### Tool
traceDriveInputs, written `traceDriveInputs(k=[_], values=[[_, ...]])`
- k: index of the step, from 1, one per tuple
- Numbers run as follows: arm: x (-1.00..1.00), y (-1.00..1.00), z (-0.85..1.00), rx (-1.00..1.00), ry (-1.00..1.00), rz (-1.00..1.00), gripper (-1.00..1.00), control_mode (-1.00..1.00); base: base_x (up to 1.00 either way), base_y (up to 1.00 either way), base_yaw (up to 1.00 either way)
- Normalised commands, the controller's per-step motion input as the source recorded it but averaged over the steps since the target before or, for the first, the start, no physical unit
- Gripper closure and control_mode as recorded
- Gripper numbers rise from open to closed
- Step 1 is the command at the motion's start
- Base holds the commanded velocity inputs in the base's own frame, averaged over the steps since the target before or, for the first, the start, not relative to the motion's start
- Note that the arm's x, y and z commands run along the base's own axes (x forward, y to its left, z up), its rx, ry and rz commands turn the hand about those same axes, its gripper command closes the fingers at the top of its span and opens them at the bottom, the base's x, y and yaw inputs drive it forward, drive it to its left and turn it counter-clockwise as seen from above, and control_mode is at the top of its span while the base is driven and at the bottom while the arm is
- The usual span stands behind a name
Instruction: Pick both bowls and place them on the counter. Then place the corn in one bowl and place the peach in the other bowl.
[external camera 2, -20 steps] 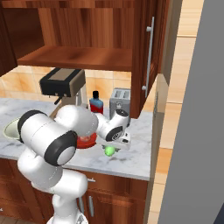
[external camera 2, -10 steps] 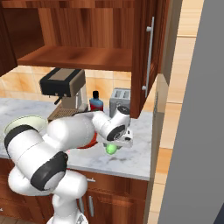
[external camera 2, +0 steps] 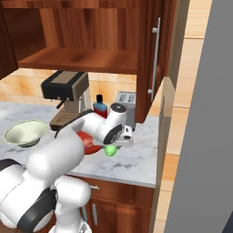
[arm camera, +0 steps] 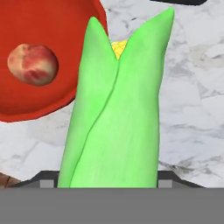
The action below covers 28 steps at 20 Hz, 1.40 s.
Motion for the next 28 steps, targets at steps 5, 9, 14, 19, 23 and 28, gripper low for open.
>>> traceDriveInputs(k=[5, 9, 14, 19, 23, 28], values=[[-0.12, 0.22, 0.37, -0.03, -0.02, 0.1, 1.0, -1.0, 0.0, 0.0, 0.0], [-0.01, 0.44, 0.23, 0.0, -0.01, 0.04, 1.0, -1.0, 0.0, 0.0, 0.0], [0.0, 0.45, 0.24, 0.0, -0.03, 0.05, 1.0, -1.0, 0.0, 0.0, 0.0], [0.01, 0.53, 0.23, 0.0, 0.0, 0.06, 1.0, -1.0, 0.0, 0.0, 0.0], [0.03, 0.58, 0.2, 0.0, -0.02, 0.09, 1.0, -1.0, 0.0, 0.0, 0.0], [0.07, 0.63, 0.1, 0.0, -0.04, 0.1, 1.0, -1.0, 0.0, 0.0, 0.0]])
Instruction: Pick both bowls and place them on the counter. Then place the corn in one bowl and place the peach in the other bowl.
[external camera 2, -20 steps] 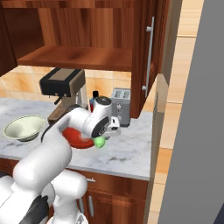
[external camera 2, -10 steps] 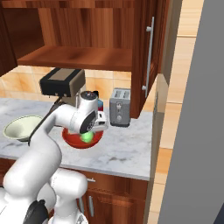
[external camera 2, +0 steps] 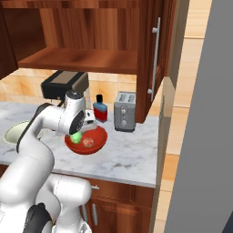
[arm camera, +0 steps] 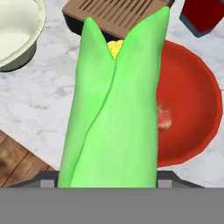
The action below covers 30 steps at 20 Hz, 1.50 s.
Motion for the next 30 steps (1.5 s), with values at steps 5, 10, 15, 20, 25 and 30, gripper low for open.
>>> traceDriveInputs(k=[5, 10, 15, 20, 25, 30], values=[[0.15, 0.63, 0.06, 0.01, -0.02, 0.09, 1.0, -1.0, 0.0, 0.0, 0.0], [0.21, 0.6, 0.01, 0.09, -0.01, 0.07, 1.0, -1.0, 0.0, 0.0, 0.0], [0.28, 0.62, 0.04, 0.02, -0.03, 0.1, 1.0, -1.0, 0.0, 0.0, 0.0], [0.25, 0.6, 0.0, 0.02, 0.0, 0.11, 1.0, -1.0, 0.0, 0.0, 0.0], [0.18, 0.6, 0.0, 0.02, 0.0, 0.07, 1.0, -1.0, 0.0, 0.0, 0.0], [0.09, 0.49, 0.05, 0.0, 0.0, 0.07, 1.0, -1.0, 0.0, 0.0, 0.0]])
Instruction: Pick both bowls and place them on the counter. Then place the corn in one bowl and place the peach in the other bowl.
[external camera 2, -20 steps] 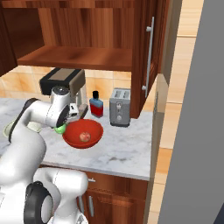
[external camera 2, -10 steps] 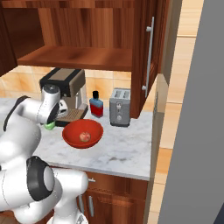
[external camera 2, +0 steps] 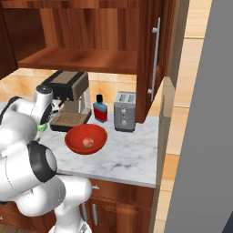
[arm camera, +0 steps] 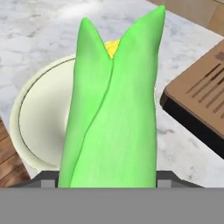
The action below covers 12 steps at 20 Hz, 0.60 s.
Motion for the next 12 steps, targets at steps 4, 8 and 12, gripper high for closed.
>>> traceDriveInputs(k=[4, 8, 12], values=[[0.11, 0.45, -0.01, 0.0, 0.0, 0.06, 1.0, -1.0, 0.0, 0.0, 0.0], [0.14, 0.41, -0.08, 0.0, 0.0, 0.05, 1.0, -1.0, 0.0, 0.0, 0.0], [0.03, 0.33, -0.09, 0.0, 0.0, 0.03, 1.0, -1.0, 0.0, 0.0, 0.0]])
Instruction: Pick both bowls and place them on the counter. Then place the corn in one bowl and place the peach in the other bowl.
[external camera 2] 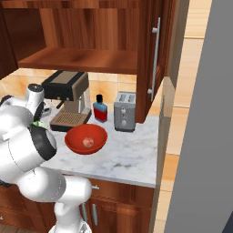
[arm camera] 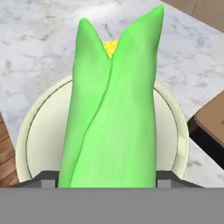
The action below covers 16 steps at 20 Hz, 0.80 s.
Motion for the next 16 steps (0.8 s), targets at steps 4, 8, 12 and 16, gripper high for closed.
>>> traceDriveInputs(k=[4, 8, 12, 16], values=[[-0.03, 0.22, -0.21, 0.0, 0.0, 0.0, 1.0, -1.0, 0.0, 0.0, 0.0], [0.02, 0.2, -0.27, 0.0, 0.0, 0.0, 1.0, -1.0, 0.0, 0.0, 0.0], [0.01, 0.21, -0.24, 0.0, 0.0, 0.0, 1.0, -1.0, 0.0, 0.0, 0.0], [0.06, 0.24, -0.16, 0.0, 0.0, 0.0, 1.0, -1.0, 0.0, 0.0, 0.0]])
